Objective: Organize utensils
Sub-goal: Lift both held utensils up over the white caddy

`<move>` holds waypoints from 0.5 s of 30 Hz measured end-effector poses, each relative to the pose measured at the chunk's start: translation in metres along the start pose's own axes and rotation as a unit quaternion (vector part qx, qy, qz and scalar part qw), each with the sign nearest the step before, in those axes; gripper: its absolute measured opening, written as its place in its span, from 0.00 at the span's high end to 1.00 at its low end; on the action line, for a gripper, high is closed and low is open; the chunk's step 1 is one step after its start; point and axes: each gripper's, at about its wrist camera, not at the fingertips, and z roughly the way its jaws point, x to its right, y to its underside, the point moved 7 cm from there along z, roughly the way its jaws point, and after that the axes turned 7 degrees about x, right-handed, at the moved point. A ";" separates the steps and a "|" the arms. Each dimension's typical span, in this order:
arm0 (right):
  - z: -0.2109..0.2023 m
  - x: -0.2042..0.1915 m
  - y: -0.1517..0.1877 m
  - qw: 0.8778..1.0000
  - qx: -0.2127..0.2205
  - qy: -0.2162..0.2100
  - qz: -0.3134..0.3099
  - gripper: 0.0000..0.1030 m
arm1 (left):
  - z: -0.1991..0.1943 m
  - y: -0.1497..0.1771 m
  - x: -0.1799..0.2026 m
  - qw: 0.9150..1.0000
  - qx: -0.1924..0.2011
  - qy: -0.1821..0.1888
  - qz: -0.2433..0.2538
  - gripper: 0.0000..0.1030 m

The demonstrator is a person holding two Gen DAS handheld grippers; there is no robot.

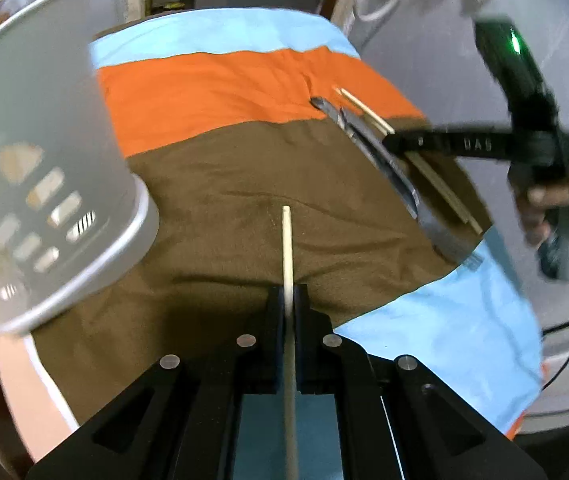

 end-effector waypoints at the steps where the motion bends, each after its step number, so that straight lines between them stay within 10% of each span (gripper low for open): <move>1: -0.005 0.002 0.002 1.000 0.015 -0.017 0.014 0.98 | -0.003 0.001 0.000 1.000 0.010 0.007 -0.009 0.98; 15: -0.075 -0.057 0.012 0.963 0.228 -0.141 -0.012 0.98 | -0.069 -0.012 0.012 0.974 0.208 0.069 -0.061 0.98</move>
